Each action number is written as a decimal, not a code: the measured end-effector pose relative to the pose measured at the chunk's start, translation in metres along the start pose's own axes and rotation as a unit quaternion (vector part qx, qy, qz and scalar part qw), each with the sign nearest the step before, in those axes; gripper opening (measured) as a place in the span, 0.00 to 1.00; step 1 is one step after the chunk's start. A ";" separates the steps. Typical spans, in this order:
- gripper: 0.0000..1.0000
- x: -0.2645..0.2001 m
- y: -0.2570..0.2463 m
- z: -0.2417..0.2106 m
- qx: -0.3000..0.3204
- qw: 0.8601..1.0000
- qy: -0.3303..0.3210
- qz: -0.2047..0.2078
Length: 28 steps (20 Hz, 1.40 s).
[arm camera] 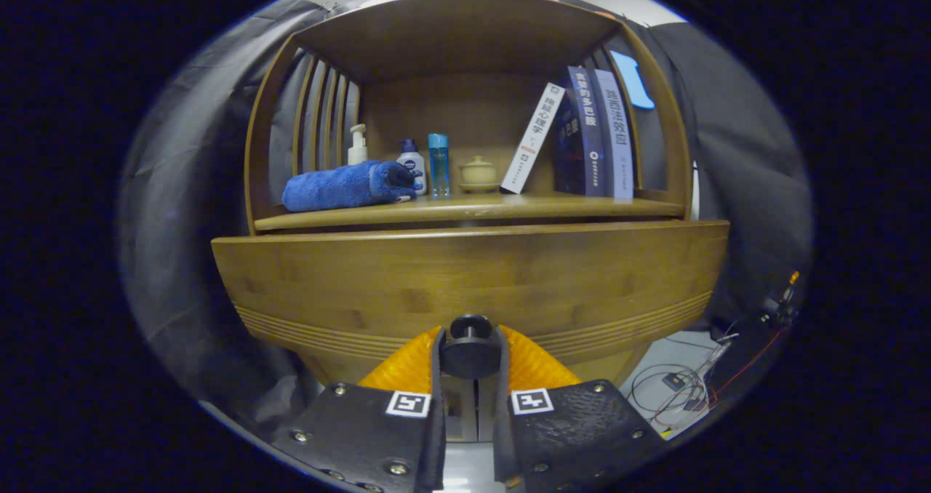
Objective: Pull open the drawer, take out the items inside it, and place them on the countertop above the cabinet.
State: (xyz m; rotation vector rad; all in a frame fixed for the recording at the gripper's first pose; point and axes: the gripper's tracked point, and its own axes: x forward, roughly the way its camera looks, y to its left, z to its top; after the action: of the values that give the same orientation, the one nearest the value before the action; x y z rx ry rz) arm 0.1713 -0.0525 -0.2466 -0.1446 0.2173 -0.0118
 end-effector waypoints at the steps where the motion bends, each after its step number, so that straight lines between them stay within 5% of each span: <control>1: 0.26 -0.011 0.001 -0.003 0.002 1.000 0.003 -0.002; 21: 0.26 -0.122 -0.002 -0.039 -0.026 0.999 0.029 0.005; 25: 0.42 -0.126 0.004 -0.033 0.016 0.998 0.044 0.031; 28: 0.68 -0.137 -0.001 -0.008 -0.015 1.000 0.023 0.009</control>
State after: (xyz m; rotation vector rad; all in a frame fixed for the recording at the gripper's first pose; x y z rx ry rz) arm 0.0364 -0.0510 -0.2245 -0.1718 0.2638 0.0063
